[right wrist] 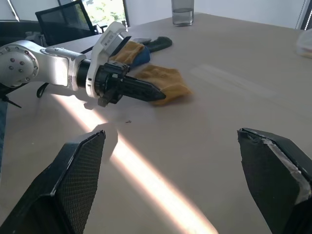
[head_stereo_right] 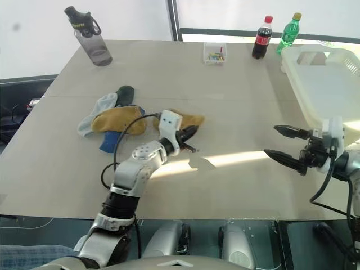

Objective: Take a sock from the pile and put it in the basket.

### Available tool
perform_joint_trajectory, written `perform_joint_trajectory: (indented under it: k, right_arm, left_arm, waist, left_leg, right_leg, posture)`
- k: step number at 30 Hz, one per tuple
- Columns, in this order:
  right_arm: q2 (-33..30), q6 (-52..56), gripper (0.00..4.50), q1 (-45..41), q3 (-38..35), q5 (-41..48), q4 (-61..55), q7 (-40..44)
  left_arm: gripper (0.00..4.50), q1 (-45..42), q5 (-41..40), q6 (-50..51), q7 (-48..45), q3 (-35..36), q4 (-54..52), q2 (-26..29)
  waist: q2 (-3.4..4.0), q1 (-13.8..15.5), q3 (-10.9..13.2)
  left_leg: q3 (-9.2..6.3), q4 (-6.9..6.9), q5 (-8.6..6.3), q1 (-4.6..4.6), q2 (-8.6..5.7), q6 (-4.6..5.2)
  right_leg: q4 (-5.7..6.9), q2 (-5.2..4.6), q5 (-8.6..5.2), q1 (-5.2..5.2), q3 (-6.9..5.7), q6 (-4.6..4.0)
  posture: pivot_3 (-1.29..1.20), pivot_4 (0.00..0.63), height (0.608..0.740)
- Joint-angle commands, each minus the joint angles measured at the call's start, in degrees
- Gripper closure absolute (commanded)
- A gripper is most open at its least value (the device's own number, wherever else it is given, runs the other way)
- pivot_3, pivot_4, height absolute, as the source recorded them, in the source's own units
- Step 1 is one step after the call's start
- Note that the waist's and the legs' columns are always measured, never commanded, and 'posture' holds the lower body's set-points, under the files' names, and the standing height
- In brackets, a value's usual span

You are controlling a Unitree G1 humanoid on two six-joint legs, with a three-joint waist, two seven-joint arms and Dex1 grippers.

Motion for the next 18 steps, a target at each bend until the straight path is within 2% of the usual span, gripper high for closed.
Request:
perform_joint_trajectory:
  k: [1,12,18]
  right_arm:
    - [-0.73,-0.70,0.00,0.30,-2.50,1.01,-2.11,-0.54]
    - [-0.31,-1.40,0.00,0.68,-2.88,1.03,-2.55,-1.80]
    - [-0.22,-1.98,0.00,0.77,-2.74,0.92,-2.14,-1.97]
  left_arm:
    - [4.40,-1.68,0.08,0.12,-0.01,-0.87,0.29,-1.98]
    - [4.40,-2.40,-2.64,0.66,-7.29,-5.36,0.60,-5.95]
    - [4.40,-1.63,-7.68,1.23,-12.29,-3.86,-2.72,-6.36]
  waist:
    - [0.00,-0.01,0.00]
    - [0.01,0.12,0.00]
    - [0.01,0.04,0.00]
  left_leg:
    - [0.00,0.00,0.00,0.00,0.00,0.00]
    - [0.00,0.01,0.00,-0.02,-0.02,0.00]
    - [0.00,0.01,0.00,0.00,-0.01,0.00]
  right_leg:
    - [0.02,0.00,0.00,0.00,0.00,0.00]
    - [-0.03,-0.01,0.00,0.00,0.00,0.00]
    - [0.00,-0.01,0.00,0.00,0.00,0.00]
  posture:
    - [0.00,0.150,0.740]
    - [0.00,0.150,0.740]
    - [0.00,0.150,0.740]
